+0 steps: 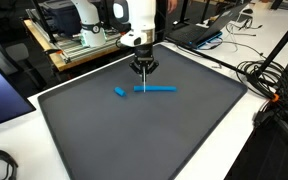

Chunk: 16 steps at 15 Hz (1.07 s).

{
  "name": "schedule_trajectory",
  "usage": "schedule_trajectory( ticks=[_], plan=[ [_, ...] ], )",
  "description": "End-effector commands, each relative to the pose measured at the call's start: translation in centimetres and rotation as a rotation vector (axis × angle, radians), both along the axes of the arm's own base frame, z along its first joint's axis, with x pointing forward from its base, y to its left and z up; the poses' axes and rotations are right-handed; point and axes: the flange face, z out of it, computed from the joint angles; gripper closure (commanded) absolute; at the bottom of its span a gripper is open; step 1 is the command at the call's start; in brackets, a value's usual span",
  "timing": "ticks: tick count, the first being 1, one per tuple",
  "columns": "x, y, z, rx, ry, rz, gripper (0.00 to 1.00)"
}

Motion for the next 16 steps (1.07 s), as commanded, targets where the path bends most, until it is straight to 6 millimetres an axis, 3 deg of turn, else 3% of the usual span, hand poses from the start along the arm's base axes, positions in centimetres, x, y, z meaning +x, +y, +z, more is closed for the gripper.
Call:
schedule_trajectory(
  ticks=[1,16],
  plan=[
    [0.8,0.2,-1.0,-0.011,-0.01,-0.004,0.99],
    [1.1,0.4,-4.7,-0.001,0.02,0.001,0.99]
  ],
)
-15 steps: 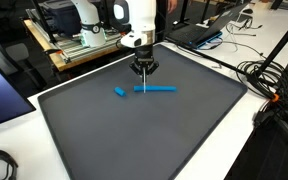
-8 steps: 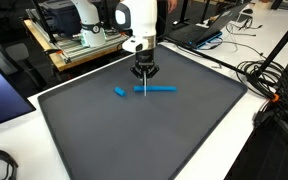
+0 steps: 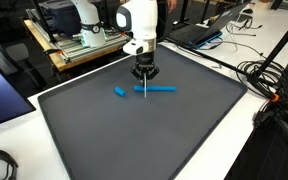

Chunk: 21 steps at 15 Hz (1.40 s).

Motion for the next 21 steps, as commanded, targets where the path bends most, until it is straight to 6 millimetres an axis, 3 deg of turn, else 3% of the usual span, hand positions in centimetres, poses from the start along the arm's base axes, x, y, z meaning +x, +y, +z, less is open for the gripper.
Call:
schedule_trajectory(
  ticks=[1,7,21],
  plan=[
    [0.4,0.1,-1.7,0.008,0.006,-0.004,0.99],
    [1.0,-0.7,-1.9,-0.006,-0.008,-0.021,0.99],
    [1.9,-6.4,-0.4,-0.044,-0.069,-0.132,0.99]
  ],
)
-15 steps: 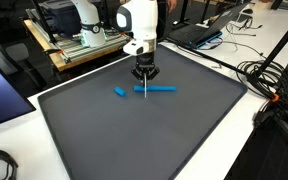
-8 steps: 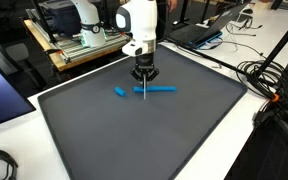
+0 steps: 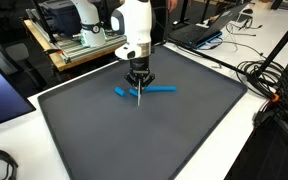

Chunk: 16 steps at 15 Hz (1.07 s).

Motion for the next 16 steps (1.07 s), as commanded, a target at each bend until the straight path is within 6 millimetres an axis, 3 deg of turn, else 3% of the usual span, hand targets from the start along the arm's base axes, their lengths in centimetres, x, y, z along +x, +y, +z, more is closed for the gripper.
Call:
schedule_trajectory(
  ticks=[1,8,12,16],
  plan=[
    [0.3,-2.3,-0.3,-0.018,-0.019,-0.047,0.99],
    [-0.8,-2.2,3.8,-0.008,-0.056,0.009,0.99],
    [-0.8,-0.3,7.9,-0.011,-0.093,0.077,0.99],
    [-0.5,3.0,10.8,-0.011,-0.11,0.145,0.99]
  ],
)
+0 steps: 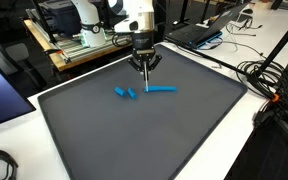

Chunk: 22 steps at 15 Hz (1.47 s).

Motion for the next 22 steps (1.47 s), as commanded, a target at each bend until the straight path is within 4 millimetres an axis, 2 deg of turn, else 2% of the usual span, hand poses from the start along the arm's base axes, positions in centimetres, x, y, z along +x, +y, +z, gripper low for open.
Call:
schedule_trajectory(
  ticks=[1,5,10,22],
  plan=[
    [-0.9,2.9,2.3,-0.007,0.015,0.071,0.99],
    [-0.6,6.2,2.3,-0.014,0.047,0.13,0.99],
    [0.1,8.4,0.2,-0.022,0.088,0.148,0.99],
    [2.0,8.3,-5.4,-0.037,0.148,0.083,0.99]
  ],
)
